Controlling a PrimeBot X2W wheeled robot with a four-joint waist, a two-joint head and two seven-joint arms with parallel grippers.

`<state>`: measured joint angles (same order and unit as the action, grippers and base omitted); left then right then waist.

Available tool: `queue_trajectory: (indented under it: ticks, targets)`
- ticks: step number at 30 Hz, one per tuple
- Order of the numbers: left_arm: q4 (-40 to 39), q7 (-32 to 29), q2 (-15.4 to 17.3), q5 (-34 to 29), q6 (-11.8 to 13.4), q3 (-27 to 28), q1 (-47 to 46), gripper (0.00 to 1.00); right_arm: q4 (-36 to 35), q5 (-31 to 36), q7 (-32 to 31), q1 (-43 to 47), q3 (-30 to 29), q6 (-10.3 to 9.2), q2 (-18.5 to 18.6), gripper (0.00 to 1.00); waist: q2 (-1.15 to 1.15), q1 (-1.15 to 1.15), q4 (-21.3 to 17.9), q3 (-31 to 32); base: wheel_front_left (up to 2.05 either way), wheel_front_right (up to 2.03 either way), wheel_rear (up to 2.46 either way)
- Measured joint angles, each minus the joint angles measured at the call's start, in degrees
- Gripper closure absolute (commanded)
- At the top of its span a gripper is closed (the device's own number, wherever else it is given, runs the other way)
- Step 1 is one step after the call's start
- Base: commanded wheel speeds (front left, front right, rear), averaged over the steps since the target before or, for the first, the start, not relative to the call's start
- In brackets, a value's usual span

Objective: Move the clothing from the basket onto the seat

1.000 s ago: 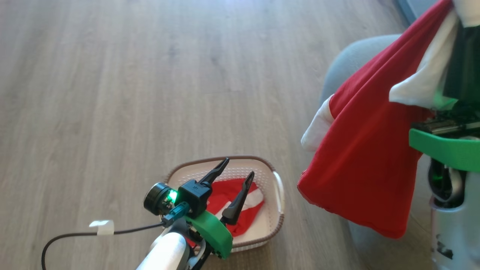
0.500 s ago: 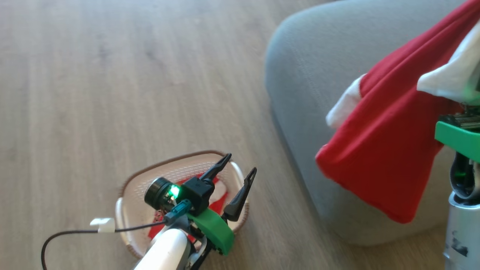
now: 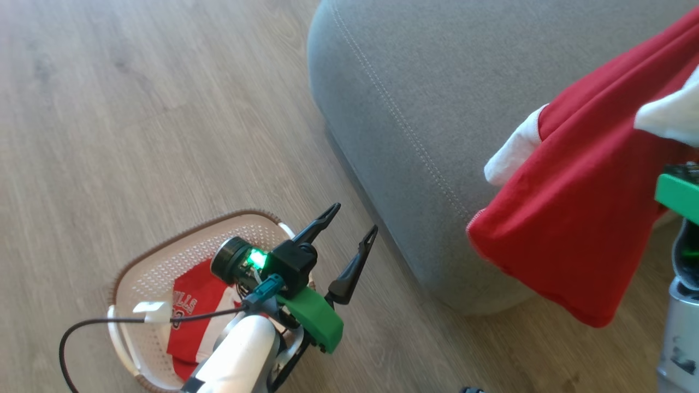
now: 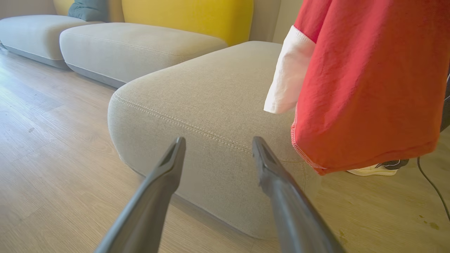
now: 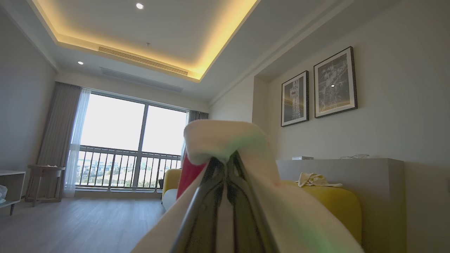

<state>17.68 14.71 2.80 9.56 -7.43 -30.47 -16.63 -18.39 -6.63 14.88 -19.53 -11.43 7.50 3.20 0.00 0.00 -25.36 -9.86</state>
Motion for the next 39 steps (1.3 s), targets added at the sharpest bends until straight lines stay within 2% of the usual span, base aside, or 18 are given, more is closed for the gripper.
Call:
queue_trajectory:
  ticks: [8,12,19,26,30,34,39]
  targets:
    - [0.0,0.0,0.37,0.0,0.0,-0.98,-0.18,0.0,1.08,-1.74,0.0,-0.29,-3.15,0.0,-0.23,1.0,0.0,0.0,-0.87,-2.08,0.0,0.0,0.0]
    - [-0.02,0.0,0.91,-0.05,0.0,-0.85,-0.4,0.0,7.21,-6.11,0.0,-2.6,-7.53,-0.01,-0.37,1.0,0.0,0.0,-0.4,-2.99,0.0,0.0,0.0]
    - [-0.75,0.0,2.38,-0.56,0.0,-0.91,-3.08,0.0,9.32,1.26,0.0,-12.08,-10.7,0.0,-0.26,1.0,0.0,0.0,1.3,-6.64,0.0,0.0,0.0]
    - [-1.38,0.0,3.39,-0.57,0.0,-1.19,-3.68,0.0,14.97,2.64,0.0,-21.56,-10.91,0.0,4.54,1.0,0.0,0.0,3.41,-9.94,0.0,0.0,0.0]
    - [-1.57,0.0,4.5,-0.57,0.0,-1.55,-4.68,0.0,21.58,2.02,0.01,-27.15,-10.5,0.0,6.9,1.0,0.0,0.0,4.47,-11.94,0.0,0.0,0.0]
    - [-1.8,0.0,5.46,-0.59,0.0,-2.57,-6.4,0.0,35.91,-2.53,0.0,-33.66,-14.82,0.0,7.92,1.0,0.0,0.0,5.66,-14.33,0.0,0.0,0.0]
    - [-1.99,0.0,6.6,-0.58,0.0,-3.0,-8.01,0.0,48.23,0.84,0.0,-40.75,-20.41,0.0,14.36,1.0,0.0,0.01,7.46,-17.54,0.0,0.0,0.0]
